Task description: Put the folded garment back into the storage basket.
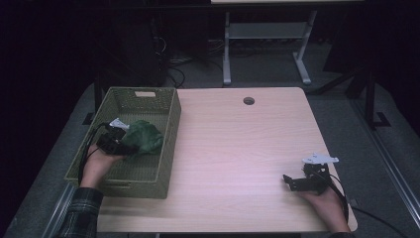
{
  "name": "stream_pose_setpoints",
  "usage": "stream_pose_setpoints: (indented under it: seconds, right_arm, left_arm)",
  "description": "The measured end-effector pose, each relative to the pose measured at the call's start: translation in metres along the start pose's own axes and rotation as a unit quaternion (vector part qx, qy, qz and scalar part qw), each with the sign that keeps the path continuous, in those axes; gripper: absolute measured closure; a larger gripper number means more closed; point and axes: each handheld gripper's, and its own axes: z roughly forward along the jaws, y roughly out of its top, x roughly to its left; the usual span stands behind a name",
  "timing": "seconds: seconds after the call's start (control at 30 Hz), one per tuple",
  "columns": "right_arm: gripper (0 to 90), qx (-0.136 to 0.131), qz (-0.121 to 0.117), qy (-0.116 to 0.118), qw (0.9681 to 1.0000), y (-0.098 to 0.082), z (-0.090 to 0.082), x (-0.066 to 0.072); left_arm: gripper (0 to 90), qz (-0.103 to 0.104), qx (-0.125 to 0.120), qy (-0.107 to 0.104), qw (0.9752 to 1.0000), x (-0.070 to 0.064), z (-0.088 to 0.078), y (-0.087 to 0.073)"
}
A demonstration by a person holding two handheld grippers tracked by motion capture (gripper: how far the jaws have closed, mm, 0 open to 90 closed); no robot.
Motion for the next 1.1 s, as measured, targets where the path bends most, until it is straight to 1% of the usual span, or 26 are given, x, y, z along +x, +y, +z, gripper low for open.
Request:
stream_pose_setpoints:
  seconds: [0.07,0.17,0.2,0.3,0.33,0.43,0.47,0.5,0.53,0.57,0.6,0.63,0.67,0.7,0.8,0.83,0.87,0.9,0.97,1.0,1.1]
  right_arm:
    - [1.4,0.000,0.000,0.000,1.0000,0.000,0.000,0.000]
    - [1.4,0.000,0.000,0.000,1.0000,0.000,0.000,0.000]
    - [1.4,0.000,0.000,0.000,1.0000,0.000,0.000,0.000]
    - [1.4,0.000,0.000,0.000,1.0000,0.000,0.000,0.000]
    - [1.4,0.000,0.000,0.000,1.0000,0.000,0.000,0.000]
    - [1.4,0.000,-0.001,-0.001,1.0000,0.000,0.000,0.000]
    - [1.4,0.000,-0.001,-0.001,1.0000,0.000,0.000,0.000]
    - [1.4,0.000,-0.001,-0.001,1.0000,0.000,0.000,0.000]
    - [1.4,0.000,-0.001,-0.001,1.0000,0.000,0.000,0.000]
    - [1.4,0.000,-0.001,0.000,1.0000,0.000,0.000,0.000]
    - [1.4,0.000,0.000,-0.001,1.0000,0.000,0.000,0.000]
    - [1.4,0.000,0.000,-0.001,1.0000,0.000,0.000,0.000]
    - [1.4,0.000,0.000,-0.001,1.0000,0.000,0.000,0.000]
    - [1.4,0.000,0.001,-0.001,1.0000,0.000,0.000,0.000]
    - [1.4,0.000,0.001,-0.001,1.0000,0.000,0.000,0.000]
    - [1.4,0.000,0.001,-0.001,1.0000,0.000,0.000,0.000]
    - [1.4,0.000,0.001,-0.001,1.0000,0.000,0.000,0.001]
    - [1.4,0.000,0.001,-0.001,1.0000,0.000,0.000,0.001]
    - [1.4,0.000,0.000,-0.001,1.0000,0.000,0.000,0.000]
    - [1.4,0.000,0.000,-0.001,1.0000,0.000,0.000,0.000]
    - [1.4,0.000,0.000,-0.001,1.0000,0.000,0.000,0.000]
  left_arm:
    - [62.3,-0.003,0.003,0.002,1.0000,0.000,0.001,0.000]
    - [61.4,-0.001,0.024,0.007,0.9997,-0.001,0.006,-0.002]
    - [60.9,-0.001,0.024,0.007,0.9997,-0.001,0.006,-0.002]
    - [59.1,0.005,0.042,0.009,0.9990,-0.002,0.010,-0.002]
    - [59.1,0.003,0.047,0.010,0.9989,-0.003,0.011,-0.003]
    - [56.5,-0.004,0.047,0.005,0.9989,-0.001,0.012,-0.003]
    - [53.2,-0.013,0.050,0.000,0.9987,0.000,0.013,-0.003]
    - [50.3,-0.013,0.050,0.000,0.9987,0.000,0.013,-0.003]
    - [50.3,-0.015,0.051,-0.001,0.9986,0.001,0.014,-0.003]
    - [47.5,-0.017,0.051,-0.001,0.9986,0.001,0.014,-0.003]
    - [40.5,-0.011,0.051,0.005,0.9986,0.001,0.014,-0.003]
    - [36.3,-0.010,0.050,0.008,0.9987,0.000,0.014,-0.003]
    - [36.3,-0.009,0.049,0.006,0.9987,0.000,0.015,-0.003]
    - [33.1,-0.008,0.047,0.006,0.9988,0.000,0.015,-0.003]
    - [22.6,-0.014,0.031,0.006,0.9994,0.002,0.012,-0.002]
    - [22.6,-0.021,0.021,0.006,0.9995,0.004,0.010,-0.001]
    - [19.1,-0.030,0.006,0.003,0.9995,0.006,0.007,-0.001]
    - [17.7,-0.030,0.006,0.003,0.9995,0.006,0.007,-0.001]
    - [17.4,-0.031,-0.004,0.003,0.9995,0.007,0.005,0.000]
    - [14.8,-0.028,-0.008,0.003,0.9996,0.007,0.004,0.000]
    - [13.9,-0.031,-0.020,0.001,0.9993,0.007,0.002,0.001]
